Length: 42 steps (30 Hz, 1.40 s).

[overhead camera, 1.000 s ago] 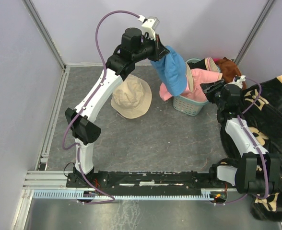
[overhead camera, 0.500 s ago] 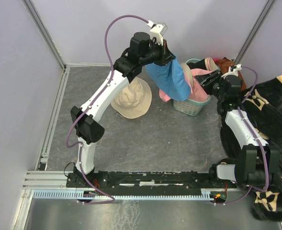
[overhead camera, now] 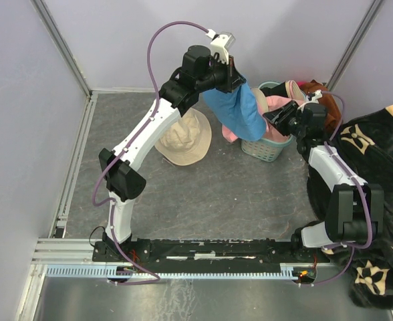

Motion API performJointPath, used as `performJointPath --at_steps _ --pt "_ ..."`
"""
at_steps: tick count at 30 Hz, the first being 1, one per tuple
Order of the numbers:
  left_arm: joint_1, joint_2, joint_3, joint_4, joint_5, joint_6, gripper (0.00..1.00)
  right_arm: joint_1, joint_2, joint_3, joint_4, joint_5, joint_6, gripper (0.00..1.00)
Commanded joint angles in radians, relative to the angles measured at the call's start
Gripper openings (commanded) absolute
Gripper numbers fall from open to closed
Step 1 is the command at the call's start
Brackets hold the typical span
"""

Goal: Stack the hats
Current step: Adjust the hat in the bin, then stack the hat on the hat.

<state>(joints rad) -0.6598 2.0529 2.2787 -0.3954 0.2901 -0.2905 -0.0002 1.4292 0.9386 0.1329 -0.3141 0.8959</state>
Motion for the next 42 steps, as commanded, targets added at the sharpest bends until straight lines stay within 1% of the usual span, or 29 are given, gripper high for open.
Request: performJointPath --at_steps 1,7,9,11,12,14,15,16,17,18,27,36,42 --pt "-0.008 -0.003 0.036 0.036 0.004 0.025 0.03 0.003 0.028 0.045 0.046 -0.007 -0.039 0.52" --pt "-0.009 -0.004 0.034 0.033 0.004 0.03 0.03 0.002 0.066 0.037 0.12 -0.03 -0.027 0.51" --pt "-0.009 -0.002 0.034 0.033 0.004 0.03 0.03 0.002 0.075 0.029 0.155 -0.041 -0.015 0.5" --pt "-0.009 0.0 0.034 0.033 0.006 0.03 0.03 0.002 0.082 0.022 0.178 -0.05 -0.004 0.46" --pt "-0.01 0.001 0.034 0.033 0.006 0.03 0.03 0.003 0.086 0.021 0.184 -0.053 0.001 0.43" --pt "-0.009 0.001 0.034 0.033 0.007 0.03 0.03 0.003 0.089 0.02 0.192 -0.058 0.005 0.3" --pt "-0.008 0.001 0.034 0.033 0.007 0.03 0.03 0.002 0.092 0.021 0.192 -0.059 0.006 0.23" --pt "-0.009 0.001 0.033 0.033 0.007 0.031 0.03 0.003 0.092 0.021 0.191 -0.059 0.007 0.11" --pt "-0.009 0.001 0.033 0.033 0.006 0.031 0.03 0.003 0.092 0.021 0.189 -0.057 0.007 0.05" --pt "-0.01 0.001 0.033 0.033 0.006 0.031 0.03 0.003 0.09 0.021 0.185 -0.056 0.006 0.02" --pt "-0.011 -0.014 0.034 0.035 -0.021 0.039 0.03 0.002 0.046 0.015 0.162 -0.027 -0.011 0.01" --pt "-0.009 -0.111 0.042 0.072 -0.129 0.069 0.03 0.003 -0.025 0.016 0.148 0.008 -0.011 0.01" --pt "-0.009 -0.168 0.041 0.082 -0.171 0.084 0.03 0.001 -0.049 0.023 0.135 0.022 -0.011 0.01"
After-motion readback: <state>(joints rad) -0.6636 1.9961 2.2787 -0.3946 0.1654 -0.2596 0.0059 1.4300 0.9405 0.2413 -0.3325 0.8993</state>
